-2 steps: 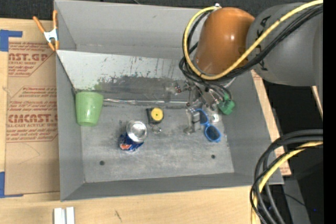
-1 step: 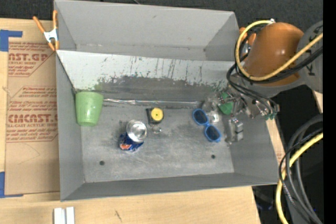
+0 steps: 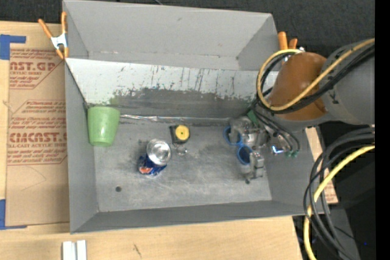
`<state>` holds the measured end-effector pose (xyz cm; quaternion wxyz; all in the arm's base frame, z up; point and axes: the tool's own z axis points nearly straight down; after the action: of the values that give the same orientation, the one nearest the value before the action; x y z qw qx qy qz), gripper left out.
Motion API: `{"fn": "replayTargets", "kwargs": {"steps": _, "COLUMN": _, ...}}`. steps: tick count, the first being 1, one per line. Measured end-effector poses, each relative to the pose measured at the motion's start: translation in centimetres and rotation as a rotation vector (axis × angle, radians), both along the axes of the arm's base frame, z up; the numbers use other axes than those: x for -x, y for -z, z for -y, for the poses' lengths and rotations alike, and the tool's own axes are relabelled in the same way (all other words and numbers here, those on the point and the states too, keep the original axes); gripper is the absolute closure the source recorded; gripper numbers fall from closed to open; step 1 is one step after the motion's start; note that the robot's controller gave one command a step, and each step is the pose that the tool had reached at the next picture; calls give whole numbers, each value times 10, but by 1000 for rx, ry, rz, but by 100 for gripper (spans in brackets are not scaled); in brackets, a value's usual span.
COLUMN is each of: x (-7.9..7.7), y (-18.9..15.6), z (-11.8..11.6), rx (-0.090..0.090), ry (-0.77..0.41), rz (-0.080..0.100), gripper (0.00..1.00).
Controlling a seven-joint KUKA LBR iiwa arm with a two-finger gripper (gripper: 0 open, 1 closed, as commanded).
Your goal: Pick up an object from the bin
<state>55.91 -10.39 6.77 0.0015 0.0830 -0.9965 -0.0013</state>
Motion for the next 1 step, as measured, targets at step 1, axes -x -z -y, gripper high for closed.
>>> {"fn": "replayTargets", "kwargs": {"steps": 1, "x": -1, "y": -2, "z": 0, "rx": 2, "ry": -1, "rz": 5, "gripper": 100}}
